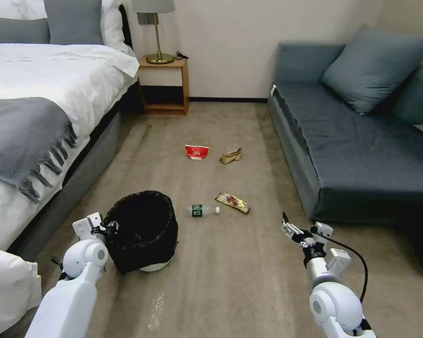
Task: Pick up the trash bin, then pick up the garbage on the floor and place it into the trash bin.
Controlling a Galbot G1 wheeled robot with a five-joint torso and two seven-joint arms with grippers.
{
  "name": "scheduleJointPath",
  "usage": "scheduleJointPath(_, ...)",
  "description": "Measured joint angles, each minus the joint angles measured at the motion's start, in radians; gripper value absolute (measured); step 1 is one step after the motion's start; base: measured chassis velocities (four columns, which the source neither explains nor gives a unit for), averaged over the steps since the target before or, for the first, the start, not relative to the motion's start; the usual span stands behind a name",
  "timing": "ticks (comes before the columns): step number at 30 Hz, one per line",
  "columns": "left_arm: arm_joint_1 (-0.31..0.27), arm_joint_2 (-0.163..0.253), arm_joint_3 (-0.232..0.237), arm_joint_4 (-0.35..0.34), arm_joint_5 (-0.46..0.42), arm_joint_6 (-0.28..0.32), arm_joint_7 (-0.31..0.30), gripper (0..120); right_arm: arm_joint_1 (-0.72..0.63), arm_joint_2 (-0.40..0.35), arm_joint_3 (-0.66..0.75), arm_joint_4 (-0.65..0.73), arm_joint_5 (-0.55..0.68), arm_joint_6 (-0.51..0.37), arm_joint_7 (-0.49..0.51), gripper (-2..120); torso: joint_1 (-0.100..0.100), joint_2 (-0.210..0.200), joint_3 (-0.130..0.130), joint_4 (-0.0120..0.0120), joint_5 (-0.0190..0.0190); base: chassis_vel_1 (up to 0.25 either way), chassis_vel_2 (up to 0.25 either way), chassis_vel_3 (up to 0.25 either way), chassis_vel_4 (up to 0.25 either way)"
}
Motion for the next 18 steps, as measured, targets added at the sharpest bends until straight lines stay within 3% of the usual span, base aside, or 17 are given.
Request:
scheduleJointPath(5,0.029,0.001,-0.013,-0.033,0.027,-0.024,0.013,5,-0.007,0.000,-0.003,0.015,0.000,-0.002,0.001,100,0.000,0.000,0.000,-0.0001,-0.0005,0.000,0.000,0.000,0.000)
scheduleJointPath(11,0.066,0.001,-0.035,-0.067,0.125,-0.073,0.025,5,-0.019,-0.002,-0.005,0.030,0.001,-0.002,0.002,100,0.000,0.000,0.000,-0.0003,-0.0005,0.000,0.000,0.000,0.000)
scheduleJointPath(18,0.116,0.004,-0.057,-0.134,0.165,-0.098,0.028,4,-0.027,-0.003,-0.007,0.048,0.001,-0.004,0.004,100,0.000,0.000,0.000,0.0000,-0.0005,0.000,0.000,0.000,0.000)
